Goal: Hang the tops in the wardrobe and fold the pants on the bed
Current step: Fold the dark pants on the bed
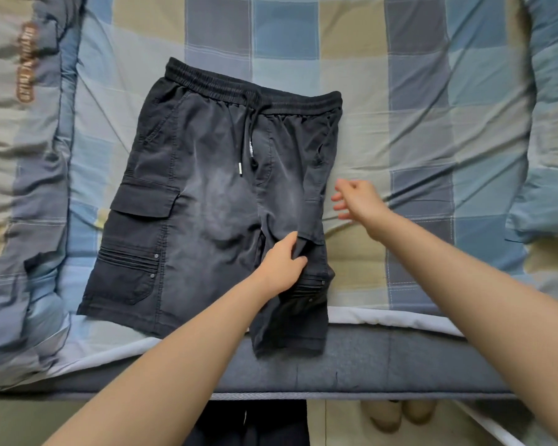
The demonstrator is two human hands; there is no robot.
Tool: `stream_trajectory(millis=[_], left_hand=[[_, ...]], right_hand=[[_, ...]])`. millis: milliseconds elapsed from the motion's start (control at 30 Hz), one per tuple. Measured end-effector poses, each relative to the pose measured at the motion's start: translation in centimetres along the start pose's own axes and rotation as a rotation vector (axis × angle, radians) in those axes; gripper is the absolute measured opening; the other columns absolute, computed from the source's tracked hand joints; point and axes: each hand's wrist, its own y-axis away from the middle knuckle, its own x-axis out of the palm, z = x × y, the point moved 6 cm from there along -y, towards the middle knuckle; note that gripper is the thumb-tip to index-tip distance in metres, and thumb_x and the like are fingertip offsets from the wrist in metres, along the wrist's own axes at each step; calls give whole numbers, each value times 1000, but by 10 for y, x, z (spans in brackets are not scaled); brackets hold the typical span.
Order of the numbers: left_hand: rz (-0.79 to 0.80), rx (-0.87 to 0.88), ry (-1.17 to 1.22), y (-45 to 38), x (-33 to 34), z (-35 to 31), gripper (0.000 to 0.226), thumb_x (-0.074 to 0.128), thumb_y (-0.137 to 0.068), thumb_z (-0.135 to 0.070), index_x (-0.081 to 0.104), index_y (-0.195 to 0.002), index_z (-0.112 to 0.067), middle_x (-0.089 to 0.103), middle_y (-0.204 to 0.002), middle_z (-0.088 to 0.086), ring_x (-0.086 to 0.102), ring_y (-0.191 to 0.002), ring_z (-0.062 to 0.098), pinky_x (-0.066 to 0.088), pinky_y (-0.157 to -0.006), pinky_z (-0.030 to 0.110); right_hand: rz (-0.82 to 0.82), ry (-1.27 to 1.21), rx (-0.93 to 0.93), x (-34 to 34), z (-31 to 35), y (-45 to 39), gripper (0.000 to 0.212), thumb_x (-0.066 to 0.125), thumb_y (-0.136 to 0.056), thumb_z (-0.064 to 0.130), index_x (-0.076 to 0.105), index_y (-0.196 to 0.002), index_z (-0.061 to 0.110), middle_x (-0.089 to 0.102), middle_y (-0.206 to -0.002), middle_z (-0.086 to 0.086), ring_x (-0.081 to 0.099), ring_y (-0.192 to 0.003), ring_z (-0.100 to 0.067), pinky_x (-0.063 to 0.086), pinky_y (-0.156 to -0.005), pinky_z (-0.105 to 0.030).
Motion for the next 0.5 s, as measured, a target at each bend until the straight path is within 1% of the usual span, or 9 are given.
stream_trajectory(millis=[67, 133, 200, 267, 300, 367, 400, 467, 500], left_hand=[[62, 48, 25, 3, 0, 0, 42, 47, -98, -13, 46, -139, -24, 59, -129, -6, 54, -119, 15, 43, -102, 33], [119, 101, 61, 9, -4, 0, 42, 45, -101, -16, 44, -141, -26, 56, -135, -8, 51, -124, 11, 40, -108, 32], [179, 136, 114, 17, -9, -2, 43, 43, -103, -18, 42, -144, -27, 51, -141, -11, 46, -129, 4, 35, -109, 24], [219, 130, 201, 28, -22, 5, 43, 44, -103, -23, 41, -146, -25, 49, -142, -15, 44, -130, -1, 34, -109, 18], [217, 108, 243, 33, -34, 11, 43, 46, -102, -27, 42, -145, -23, 51, -140, -14, 47, -129, 0, 36, -110, 20], [187, 84, 302, 44, -59, 28, 37, 48, -101, -25, 50, -137, -15, 61, -130, -4, 57, -120, 8, 43, -107, 29], [173, 83, 311, 50, -70, 33, 30, 48, -101, -22, 55, -129, -13, 66, -120, 1, 61, -109, 10, 47, -102, 35], [117, 52, 284, 63, -98, 54, 18, 49, -100, -24, 60, -112, -16, 65, -99, 10, 58, -88, 7, 47, -90, 45], [76, 18, 252, 71, -115, 65, 13, 51, -100, -26, 60, -108, -22, 64, -96, 10, 57, -83, 2, 50, -95, 34]], right_hand=[[-26, -147, 73, 12, 21, -25, 29, 44, -98, 35, 56, -107, 9, 62, -91, -4, 62, -74, -18, 55, -64, -31], [-73, -190, 105, 22, 39, -42, 26, 50, -95, 33, 54, -107, 11, 63, -88, -2, 62, -68, -15, 57, -54, -27], [-119, -160, 107, 25, 52, -53, 17, 55, -93, 21, 52, -106, 11, 61, -90, -4, 59, -65, -14, 49, -39, -20], [-165, -180, 116, 30, 63, -63, 16, 54, -90, 5, 53, -105, 10, 59, -87, -6, 56, -64, -15, 43, -36, -17], [-194, -207, 117, 33, 71, -66, 19, 53, -88, 1, 54, -105, 9, 60, -85, -6, 56, -64, -15, 44, -36, -17], [-244, -250, 88, 39, 88, -68, 14, 53, -87, 0, 55, -98, 9, 60, -84, -7, 58, -64, -16, 45, -40, -19], [-257, -257, 57, 43, 98, -66, 9, 53, -88, 3, 53, -91, 11, 60, -85, -7, 58, -64, -16, 46, -42, -19], [-245, -241, -10, 62, 119, -63, 2, 53, -91, 15, 52, -90, 15, 63, -88, -5, 62, -69, -17, 53, -49, -23], [-226, -229, -45, 76, 132, -62, 8, 53, -93, 22, 54, -96, 14, 64, -90, -5, 64, -73, -18, 56, -54, -27]])
